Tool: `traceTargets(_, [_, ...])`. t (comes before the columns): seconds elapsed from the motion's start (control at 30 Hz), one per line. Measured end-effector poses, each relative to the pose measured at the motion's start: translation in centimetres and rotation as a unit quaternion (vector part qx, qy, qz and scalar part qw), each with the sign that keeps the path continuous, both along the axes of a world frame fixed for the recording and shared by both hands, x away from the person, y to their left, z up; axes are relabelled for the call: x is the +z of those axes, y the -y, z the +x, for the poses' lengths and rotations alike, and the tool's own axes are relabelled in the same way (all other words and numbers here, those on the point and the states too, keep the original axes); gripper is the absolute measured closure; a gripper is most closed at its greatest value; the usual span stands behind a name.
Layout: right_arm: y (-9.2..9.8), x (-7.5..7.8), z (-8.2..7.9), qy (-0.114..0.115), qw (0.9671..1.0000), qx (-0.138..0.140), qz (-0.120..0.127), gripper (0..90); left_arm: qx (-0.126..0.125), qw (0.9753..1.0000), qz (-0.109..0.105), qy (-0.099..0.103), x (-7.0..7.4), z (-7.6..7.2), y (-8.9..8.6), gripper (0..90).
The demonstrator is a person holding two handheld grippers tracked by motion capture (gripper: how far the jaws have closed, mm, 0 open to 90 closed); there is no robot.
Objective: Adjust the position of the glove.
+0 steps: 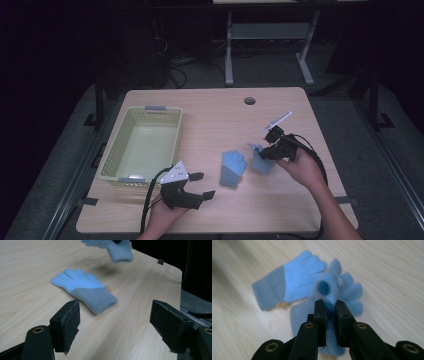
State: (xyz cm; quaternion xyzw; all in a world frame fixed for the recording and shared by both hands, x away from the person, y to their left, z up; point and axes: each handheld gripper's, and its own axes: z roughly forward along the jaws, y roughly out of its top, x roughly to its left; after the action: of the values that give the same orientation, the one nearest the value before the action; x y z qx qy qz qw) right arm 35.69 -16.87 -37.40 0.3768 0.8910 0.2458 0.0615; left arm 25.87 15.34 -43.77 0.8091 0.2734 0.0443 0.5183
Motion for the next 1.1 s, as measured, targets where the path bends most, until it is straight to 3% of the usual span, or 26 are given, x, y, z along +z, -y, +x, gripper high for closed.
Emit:
traceTargets(0.27, [-2.7,0.4,0.1,-0.003,0.9997,0.025,0.008,81.1,0.002,1.0,-0.001,0.003,0.1,0.0,-0.2,24.1])
traceTargets(0.87, [-7.3,-2.1,0.6,-0.05,0.9975,0.048,0.011,80.5,0.004,0.9999,0.001,0.014,0.4,0.0,-0.6,24.1])
traceTargets(1.1, [-8.2,-2.5,0.5,-0.052,0.997,0.056,0.007,80.4,0.004,0.9998,-0.006,0.019,0.5,0.0,-0.7,24.2])
